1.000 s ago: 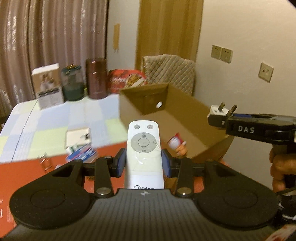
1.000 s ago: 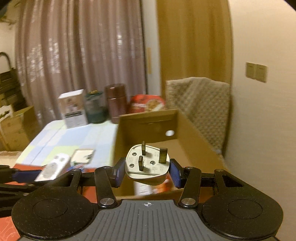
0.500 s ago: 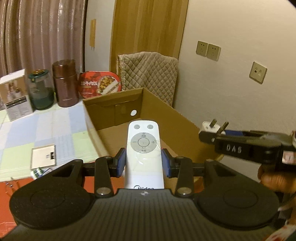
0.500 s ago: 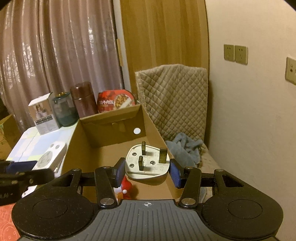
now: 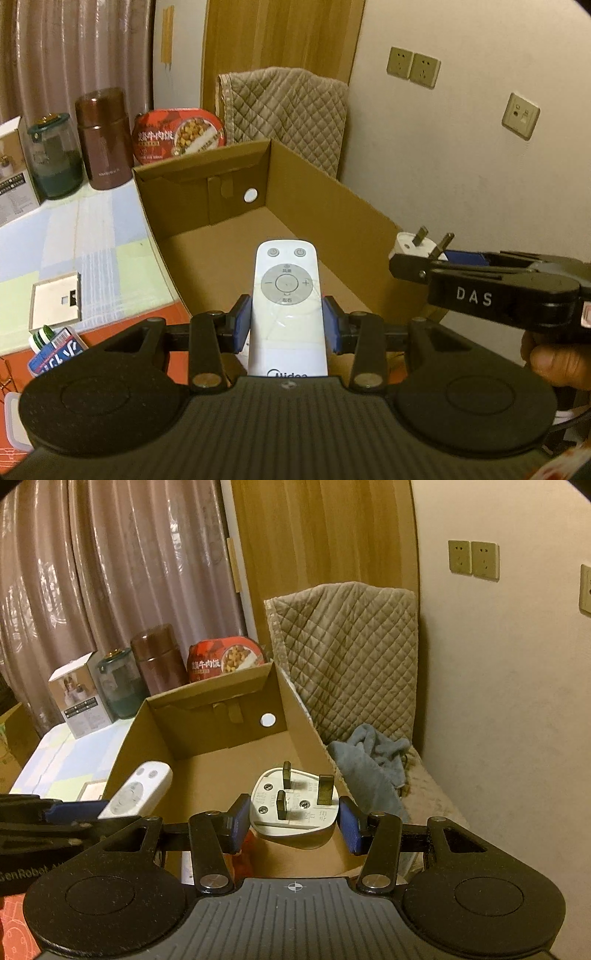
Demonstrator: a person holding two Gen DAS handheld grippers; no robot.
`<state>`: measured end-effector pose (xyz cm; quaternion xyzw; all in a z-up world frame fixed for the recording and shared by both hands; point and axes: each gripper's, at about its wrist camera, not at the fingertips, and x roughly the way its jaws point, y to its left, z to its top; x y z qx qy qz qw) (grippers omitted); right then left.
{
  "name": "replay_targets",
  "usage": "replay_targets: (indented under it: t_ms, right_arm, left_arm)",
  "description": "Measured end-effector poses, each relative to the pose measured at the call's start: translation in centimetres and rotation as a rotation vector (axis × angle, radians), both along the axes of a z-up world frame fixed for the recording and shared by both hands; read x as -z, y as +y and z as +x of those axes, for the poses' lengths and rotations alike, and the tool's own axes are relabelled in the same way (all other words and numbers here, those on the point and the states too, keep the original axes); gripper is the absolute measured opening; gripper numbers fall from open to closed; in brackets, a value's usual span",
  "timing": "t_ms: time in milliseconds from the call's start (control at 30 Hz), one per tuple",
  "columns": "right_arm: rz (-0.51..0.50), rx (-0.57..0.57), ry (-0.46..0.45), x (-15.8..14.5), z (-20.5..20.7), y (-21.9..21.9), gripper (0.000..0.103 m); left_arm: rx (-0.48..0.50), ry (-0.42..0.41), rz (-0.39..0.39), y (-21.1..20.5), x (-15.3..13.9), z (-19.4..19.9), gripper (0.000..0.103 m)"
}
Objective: Organize rigid objects
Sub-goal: 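Lift and carry the plug and Midea remote in both tools to the cardboard box, then open the left tool to drop the remote while the right tool releases the plug into the box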
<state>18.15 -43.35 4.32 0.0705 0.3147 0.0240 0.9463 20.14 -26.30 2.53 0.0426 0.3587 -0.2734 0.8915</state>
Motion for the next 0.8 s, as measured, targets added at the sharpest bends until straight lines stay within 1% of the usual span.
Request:
replay_targets:
  t_ms: [267,367,400,500,667,800]
  right_arm:
    - [0.008,0.000,0.011,0.5,0.1,-0.1,0.047]
    - [0.011,0.007,0.015,0.7,0.2,-0.4,0.047]
    - [0.013,0.008,0.016,0.7,0.2,-0.5,0.047]
    - [0.015,0.013,0.017,0.7,0.0,-0.7,0.047]
    - [0.017,0.013,0.020,0.7,-0.2,-0.8,0.047]
    - [0.019,0.013,0.022,0.6,-0.3,-0.7,0.047]
  left_arm:
    - [0.004,0.044,-0.008,-0.5,1.0,0.6,0.035]
    - [0.006,0.031,-0.009,-0.8,0.9,0.7,0.034]
    - [0.009,0.023,-0.016,-0.7,0.9,0.7,0.033]
    - [0.005,0.013,-0.036,-0.3,0.3,0.8,0.034]
    - [-0.043,-0.002,-0.065,1.6,-0.9,0.8,0.034]
    - [-0.081,-0.015,-0.068,3.5,-1.8,0.5,0.034]
